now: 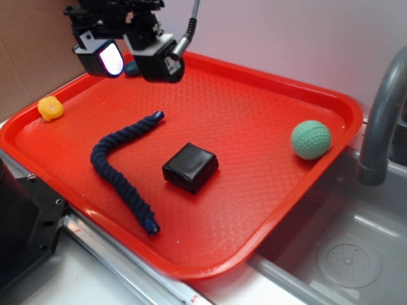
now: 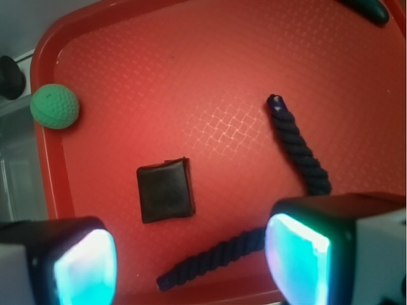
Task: Grab the black box.
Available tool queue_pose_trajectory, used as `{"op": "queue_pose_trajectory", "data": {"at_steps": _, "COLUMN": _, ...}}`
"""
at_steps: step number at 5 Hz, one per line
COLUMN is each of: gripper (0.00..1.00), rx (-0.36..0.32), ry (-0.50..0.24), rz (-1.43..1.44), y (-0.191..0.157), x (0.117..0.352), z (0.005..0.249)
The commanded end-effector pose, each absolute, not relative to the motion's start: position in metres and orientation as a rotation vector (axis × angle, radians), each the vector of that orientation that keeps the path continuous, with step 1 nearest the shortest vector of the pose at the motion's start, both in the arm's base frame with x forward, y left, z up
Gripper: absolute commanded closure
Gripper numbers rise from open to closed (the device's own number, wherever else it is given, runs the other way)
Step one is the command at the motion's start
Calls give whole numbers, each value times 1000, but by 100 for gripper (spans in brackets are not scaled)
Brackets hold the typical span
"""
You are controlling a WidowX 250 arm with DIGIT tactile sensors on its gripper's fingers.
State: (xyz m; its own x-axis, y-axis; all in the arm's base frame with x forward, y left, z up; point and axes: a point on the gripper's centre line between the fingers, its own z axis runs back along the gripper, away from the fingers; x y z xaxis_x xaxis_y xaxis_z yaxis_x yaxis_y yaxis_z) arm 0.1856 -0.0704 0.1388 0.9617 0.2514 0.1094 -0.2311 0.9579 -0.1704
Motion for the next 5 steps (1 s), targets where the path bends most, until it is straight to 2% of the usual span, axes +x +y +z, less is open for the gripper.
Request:
{"op": "queue_pose_trajectory", "data": {"at_steps": 1, "gripper": 0, "rx": -5, "ry": -50, "rz": 286, "y": -107, "x": 197, "z": 58}}
{"op": "queue_pose_trajectory", "data": {"at_steps": 2, "gripper": 0, "rx": -1, "ry": -17, "rz": 253, "y": -106, "x": 198, "z": 38}}
{"op": "queue_pose_trajectory", "data": {"at_steps": 5, "gripper": 0, "rx": 4, "ry": 64, "rz": 234, "y": -72, "x": 209, "z": -5}}
